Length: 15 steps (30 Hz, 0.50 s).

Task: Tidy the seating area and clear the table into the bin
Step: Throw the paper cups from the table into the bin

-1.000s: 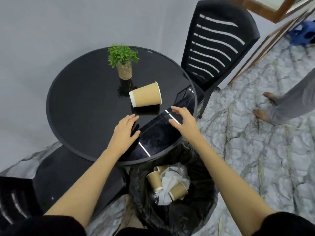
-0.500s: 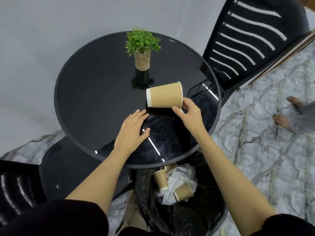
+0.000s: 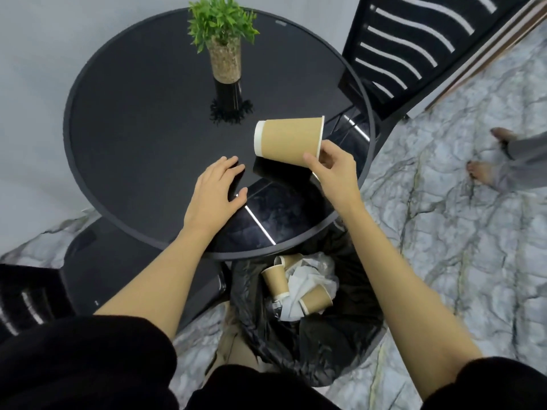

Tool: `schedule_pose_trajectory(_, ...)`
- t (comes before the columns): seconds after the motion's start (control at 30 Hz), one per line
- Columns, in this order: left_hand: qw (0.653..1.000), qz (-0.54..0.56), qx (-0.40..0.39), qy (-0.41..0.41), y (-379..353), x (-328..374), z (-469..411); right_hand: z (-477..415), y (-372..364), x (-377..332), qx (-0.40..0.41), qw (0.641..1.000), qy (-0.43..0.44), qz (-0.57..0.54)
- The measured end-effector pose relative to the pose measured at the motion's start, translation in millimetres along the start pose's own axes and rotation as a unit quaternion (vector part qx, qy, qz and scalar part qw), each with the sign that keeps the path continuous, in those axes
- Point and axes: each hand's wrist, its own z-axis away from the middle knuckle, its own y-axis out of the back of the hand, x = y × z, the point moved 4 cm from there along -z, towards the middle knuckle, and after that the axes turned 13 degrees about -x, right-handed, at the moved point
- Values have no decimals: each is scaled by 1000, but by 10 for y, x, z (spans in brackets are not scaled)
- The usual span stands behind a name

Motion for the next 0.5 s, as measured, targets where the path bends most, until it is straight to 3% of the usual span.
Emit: schedule_pose_trajectory(0.5,1000,7,0,1,32,42,21,1730,598,619,128,987,-69,-61)
